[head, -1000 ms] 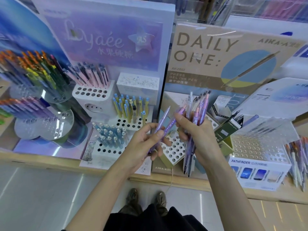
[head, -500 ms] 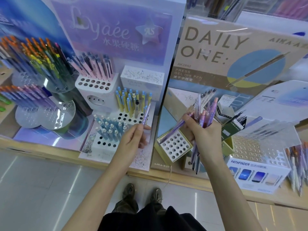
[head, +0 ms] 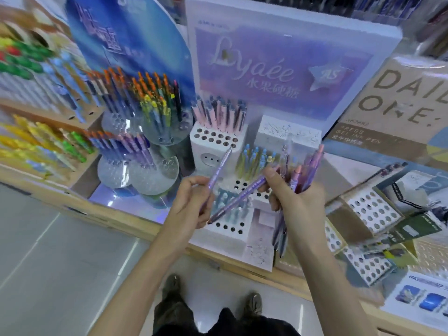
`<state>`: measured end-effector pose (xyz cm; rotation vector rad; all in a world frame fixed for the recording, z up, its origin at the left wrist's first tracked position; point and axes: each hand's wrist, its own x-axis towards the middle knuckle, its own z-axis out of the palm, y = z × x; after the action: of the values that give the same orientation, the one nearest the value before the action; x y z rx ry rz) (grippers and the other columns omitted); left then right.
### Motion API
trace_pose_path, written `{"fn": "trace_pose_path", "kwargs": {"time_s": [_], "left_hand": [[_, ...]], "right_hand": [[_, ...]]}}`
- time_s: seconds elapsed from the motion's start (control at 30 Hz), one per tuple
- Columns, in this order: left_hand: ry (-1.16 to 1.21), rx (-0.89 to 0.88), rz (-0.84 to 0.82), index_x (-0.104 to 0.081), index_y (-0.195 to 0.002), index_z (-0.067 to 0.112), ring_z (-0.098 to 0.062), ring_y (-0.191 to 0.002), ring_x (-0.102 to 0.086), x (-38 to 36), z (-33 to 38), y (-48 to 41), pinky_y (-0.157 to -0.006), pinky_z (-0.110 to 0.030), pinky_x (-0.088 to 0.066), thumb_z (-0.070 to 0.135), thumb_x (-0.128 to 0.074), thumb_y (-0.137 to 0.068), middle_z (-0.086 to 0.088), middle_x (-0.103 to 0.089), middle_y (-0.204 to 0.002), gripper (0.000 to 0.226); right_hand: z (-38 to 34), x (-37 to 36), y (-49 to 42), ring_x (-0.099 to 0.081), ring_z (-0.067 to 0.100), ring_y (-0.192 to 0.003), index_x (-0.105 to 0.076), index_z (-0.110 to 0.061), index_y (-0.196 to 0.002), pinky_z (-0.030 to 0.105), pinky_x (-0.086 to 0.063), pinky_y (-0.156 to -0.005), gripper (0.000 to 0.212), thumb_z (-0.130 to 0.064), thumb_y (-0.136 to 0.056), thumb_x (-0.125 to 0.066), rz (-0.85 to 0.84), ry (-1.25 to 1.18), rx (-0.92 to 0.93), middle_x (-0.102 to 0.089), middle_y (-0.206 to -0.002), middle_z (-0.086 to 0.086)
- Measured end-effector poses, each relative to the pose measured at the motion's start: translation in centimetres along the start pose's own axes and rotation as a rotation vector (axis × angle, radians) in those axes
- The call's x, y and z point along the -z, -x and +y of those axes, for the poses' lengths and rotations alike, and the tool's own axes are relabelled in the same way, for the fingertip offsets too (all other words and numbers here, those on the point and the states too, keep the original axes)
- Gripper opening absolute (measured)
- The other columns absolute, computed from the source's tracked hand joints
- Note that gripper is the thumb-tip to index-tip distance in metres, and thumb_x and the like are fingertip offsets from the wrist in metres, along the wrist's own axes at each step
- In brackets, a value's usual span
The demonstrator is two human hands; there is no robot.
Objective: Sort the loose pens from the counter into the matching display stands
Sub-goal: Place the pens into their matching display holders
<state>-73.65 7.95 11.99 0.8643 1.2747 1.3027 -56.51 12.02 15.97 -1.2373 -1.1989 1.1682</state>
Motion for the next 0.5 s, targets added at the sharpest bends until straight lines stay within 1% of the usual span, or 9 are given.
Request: {"fn": "trace_pose_path", "kwargs": {"time_s": [0.07,0.13,0.23,0.33,0.43,0.5], "left_hand": [[-0.028,-0.068,-0.019,-0.053,-0.095,0.022,-0.004,-0.042,-0.033,3.0,0.8,-0.2,-0.04,-0.015,-0.028,0.012,-0.043,-0.099,0.008,-0.057,-0.065,0.015],[-0.043,-0.146,-0.015,-0.059,-0.097,0.02,-0.006,-0.045,-0.04,6.1,1.6,-0.6,-0.042,-0.016,-0.035,0.019,-0.05,-0.093,0.001,-0.067,-0.074,0.01],[-0.043,-0.192,0.041,-0.067,-0.095,0.02,-0.008,-0.05,-0.049,10.8,2.3,-1.4,-0.047,-0.017,-0.042,0.022,-0.059,-0.084,-0.004,-0.074,-0.083,0.013],[0.003,-0.188,0.097,-0.072,-0.087,0.025,-0.007,-0.048,-0.048,15.1,2.9,-1.8,-0.043,-0.015,-0.039,0.02,-0.063,-0.081,-0.007,-0.075,-0.086,0.011],[0.073,-0.173,0.141,-0.071,-0.088,0.024,-0.007,-0.045,-0.043,18.6,3.6,-1.9,-0.041,-0.013,-0.035,0.01,-0.068,-0.081,-0.007,-0.074,-0.09,0.016],[0.137,-0.14,0.174,-0.07,-0.093,0.018,-0.008,-0.047,-0.044,20.5,4.1,-2.0,-0.043,-0.014,-0.036,0.004,-0.059,-0.079,-0.007,-0.073,-0.093,0.023]], "right_hand": [[0.0,-2.9,-0.1,-0.045,0.011,-0.044,-0.068,-0.019,-0.061,0.02,-0.039,-0.047,0.028,-0.022,-0.089,-0.068,0.012,-0.025,0.001,-0.057,-0.052,0.01],[-0.1,-5.8,-0.1,-0.045,0.012,-0.043,-0.068,-0.019,-0.062,0.022,-0.04,-0.048,0.027,-0.022,-0.09,-0.067,0.005,-0.052,0.006,-0.059,-0.055,0.01],[0.0,-9.9,0.0,-0.043,0.013,-0.043,-0.068,-0.021,-0.062,0.021,-0.038,-0.046,0.028,-0.021,-0.09,-0.066,-0.01,-0.073,0.015,-0.056,-0.051,0.0],[0.1,-14.0,0.0,-0.043,0.012,-0.042,-0.067,-0.019,-0.062,0.018,-0.037,-0.046,0.028,-0.019,-0.09,-0.066,0.008,-0.076,0.01,-0.054,-0.046,-0.005],[0.1,-17.3,0.1,-0.042,0.012,-0.04,-0.066,-0.018,-0.064,0.017,-0.036,-0.044,0.026,-0.017,-0.09,-0.065,0.023,-0.129,-0.011,-0.058,-0.05,-0.003],[0.0,-19.2,0.2,-0.042,0.013,-0.041,-0.066,-0.021,-0.063,0.02,-0.038,-0.044,0.028,-0.017,-0.09,-0.065,0.015,-0.146,-0.031,-0.061,-0.054,0.002]]}}
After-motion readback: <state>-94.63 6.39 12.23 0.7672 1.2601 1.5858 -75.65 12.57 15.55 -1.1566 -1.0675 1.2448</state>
